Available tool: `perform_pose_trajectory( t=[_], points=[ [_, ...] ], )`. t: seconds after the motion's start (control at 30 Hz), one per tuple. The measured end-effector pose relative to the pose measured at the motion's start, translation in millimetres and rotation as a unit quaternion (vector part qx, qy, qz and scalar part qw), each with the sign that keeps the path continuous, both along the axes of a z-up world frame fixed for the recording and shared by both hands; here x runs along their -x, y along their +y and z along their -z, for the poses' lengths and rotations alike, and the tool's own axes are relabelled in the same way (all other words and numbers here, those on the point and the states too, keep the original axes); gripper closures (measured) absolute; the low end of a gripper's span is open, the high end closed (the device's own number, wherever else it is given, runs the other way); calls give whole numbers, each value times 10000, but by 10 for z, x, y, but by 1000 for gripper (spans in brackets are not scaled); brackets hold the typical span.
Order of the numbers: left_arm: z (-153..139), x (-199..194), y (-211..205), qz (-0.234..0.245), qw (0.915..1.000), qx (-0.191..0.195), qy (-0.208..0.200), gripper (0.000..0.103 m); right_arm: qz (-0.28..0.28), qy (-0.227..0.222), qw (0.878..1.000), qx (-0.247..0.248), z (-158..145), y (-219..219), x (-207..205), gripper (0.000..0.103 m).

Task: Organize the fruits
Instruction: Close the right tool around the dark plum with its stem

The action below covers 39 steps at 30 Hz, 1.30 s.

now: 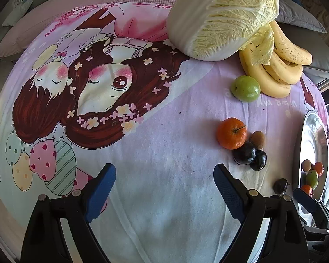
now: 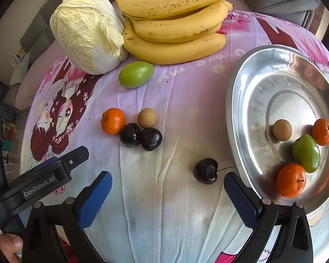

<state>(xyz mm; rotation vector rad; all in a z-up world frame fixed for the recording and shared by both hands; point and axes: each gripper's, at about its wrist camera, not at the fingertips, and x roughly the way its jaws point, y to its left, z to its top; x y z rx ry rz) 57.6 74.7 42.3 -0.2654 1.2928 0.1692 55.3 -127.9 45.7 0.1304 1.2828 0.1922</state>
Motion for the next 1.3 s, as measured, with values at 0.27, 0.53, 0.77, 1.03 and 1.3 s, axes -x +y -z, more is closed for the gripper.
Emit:
perform_pose_trajectory(
  t=[0.27, 0.53, 0.77, 1.03, 1.3],
  points=[
    [99, -44, -12, 120, 9994, 297, 104, 12, 382, 79, 9992, 106, 135, 4, -14, 0],
    [95, -82, 118, -68, 9983, 572, 46, 12, 597, -11, 9982, -33, 179, -40, -44, 11],
    [88, -83, 142, -43, 9982, 598, 33, 12, 676, -9, 9976, 131, 223, -72, -52, 31],
    [96, -85, 98, -29, 9981, 615, 58, 12, 848, -102, 9962, 184, 230, -262, -46, 57],
    [119, -117, 85, -24, 9980, 631, 73, 12, 914, -171, 9957, 34, 177, -468, -15, 71]
  ],
)
